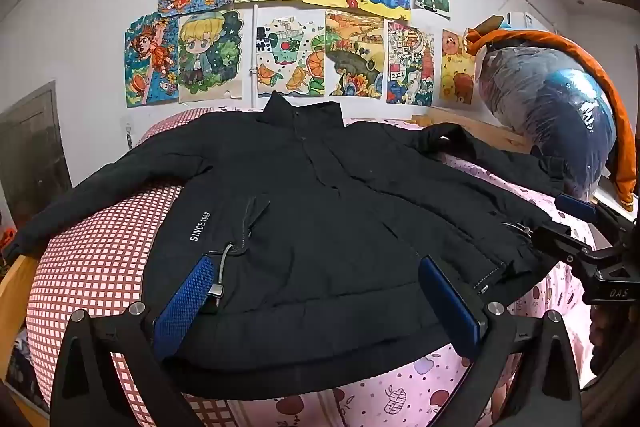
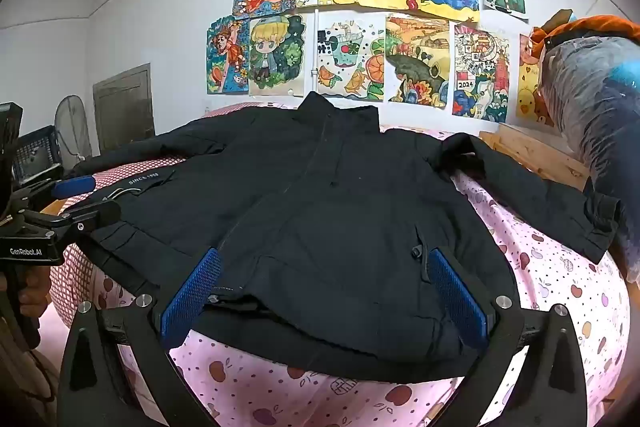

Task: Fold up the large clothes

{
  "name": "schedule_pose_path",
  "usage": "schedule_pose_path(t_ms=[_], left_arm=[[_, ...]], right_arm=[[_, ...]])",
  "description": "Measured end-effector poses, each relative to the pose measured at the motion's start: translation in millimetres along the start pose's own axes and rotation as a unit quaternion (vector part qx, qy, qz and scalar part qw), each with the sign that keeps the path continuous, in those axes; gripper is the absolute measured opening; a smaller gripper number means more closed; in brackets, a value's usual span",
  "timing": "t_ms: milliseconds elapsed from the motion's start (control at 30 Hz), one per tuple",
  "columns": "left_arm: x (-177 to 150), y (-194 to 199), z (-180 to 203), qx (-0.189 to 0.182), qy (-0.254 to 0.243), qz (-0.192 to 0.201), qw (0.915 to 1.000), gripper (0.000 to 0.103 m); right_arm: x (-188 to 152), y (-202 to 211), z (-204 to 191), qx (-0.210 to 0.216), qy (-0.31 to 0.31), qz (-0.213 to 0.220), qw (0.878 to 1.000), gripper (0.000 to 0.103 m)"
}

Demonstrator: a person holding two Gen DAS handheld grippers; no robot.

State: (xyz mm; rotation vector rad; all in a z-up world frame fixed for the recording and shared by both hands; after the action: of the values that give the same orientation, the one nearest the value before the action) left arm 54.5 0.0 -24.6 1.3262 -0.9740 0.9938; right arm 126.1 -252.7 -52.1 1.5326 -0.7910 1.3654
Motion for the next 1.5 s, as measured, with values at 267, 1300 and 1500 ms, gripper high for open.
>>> schedule_pose_path(t_ms=[267, 1300, 1500], left_arm=[[-0.1, 0.1, 0.0, 0.000, 0.000, -0.002, 1.0000, 0.103], [-4.3, -0.6, -12.7, 0.001, 0.000, -0.005, 1.0000, 0.103], [-6.5, -6.2, -16.1, 0.005, -0.002, -0.006, 1.0000, 0.103]], right_arm=[[-0.2, -0.7, 0.4, 0.001, 0.000, 0.000, 1.000, 0.102], [-2.0, -2.7, 1.0, 0.000, -0.001, -0.003, 1.000, 0.102], [-6.9, -5.3, 2.8, -0.001, -0.004, -0.001, 1.000, 0.102]])
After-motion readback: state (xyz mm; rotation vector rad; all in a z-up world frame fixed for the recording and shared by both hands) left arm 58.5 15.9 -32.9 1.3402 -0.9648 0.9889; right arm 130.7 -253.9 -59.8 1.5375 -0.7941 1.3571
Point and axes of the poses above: each gripper's, at about its wrist camera, not at the fingertips, and y roughly against the way its jaws point, z to its right, x to its top, the point moved 6 cm from there along -y, roughly the way its jaws point, and after that the axes turned 7 degrees about z, right-handed, at the moved point
